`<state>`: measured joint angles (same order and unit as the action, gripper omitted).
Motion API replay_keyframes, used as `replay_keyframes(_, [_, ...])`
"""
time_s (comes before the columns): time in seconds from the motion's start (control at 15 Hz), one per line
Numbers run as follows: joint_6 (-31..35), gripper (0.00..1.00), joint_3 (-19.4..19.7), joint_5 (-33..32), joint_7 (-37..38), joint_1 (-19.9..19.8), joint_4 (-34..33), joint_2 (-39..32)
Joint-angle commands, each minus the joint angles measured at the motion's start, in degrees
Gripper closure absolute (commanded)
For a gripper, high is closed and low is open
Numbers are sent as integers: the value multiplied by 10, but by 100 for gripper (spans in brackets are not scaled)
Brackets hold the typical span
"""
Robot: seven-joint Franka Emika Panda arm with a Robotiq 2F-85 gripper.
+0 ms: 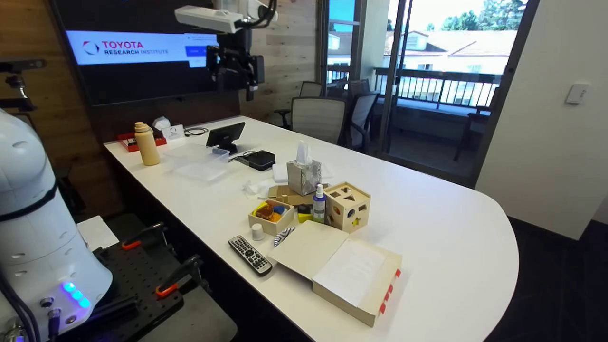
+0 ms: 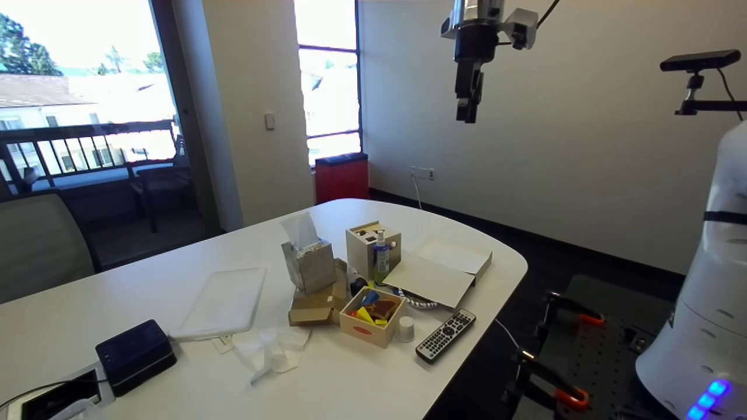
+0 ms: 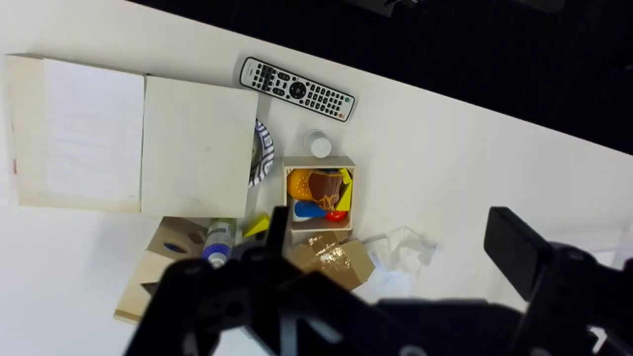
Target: Move the wooden toy box lid to the right.
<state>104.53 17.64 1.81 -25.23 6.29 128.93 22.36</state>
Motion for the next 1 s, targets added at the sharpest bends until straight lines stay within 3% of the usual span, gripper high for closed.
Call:
replay_keyframes(0.0, [11, 0, 33, 40, -58, 20, -125, -149])
replay_keyframes(0.13, [27, 0, 43, 66, -87, 16, -183, -221])
replay_keyframes(0.2, [29, 0, 3, 86, -105, -34, -216, -260])
replay_keyframes(0.53, [47, 0, -58, 129, -136, -130, -369, -432])
replay_keyframes(0.93, [71, 0, -126, 120, -114, -208, -488, -570])
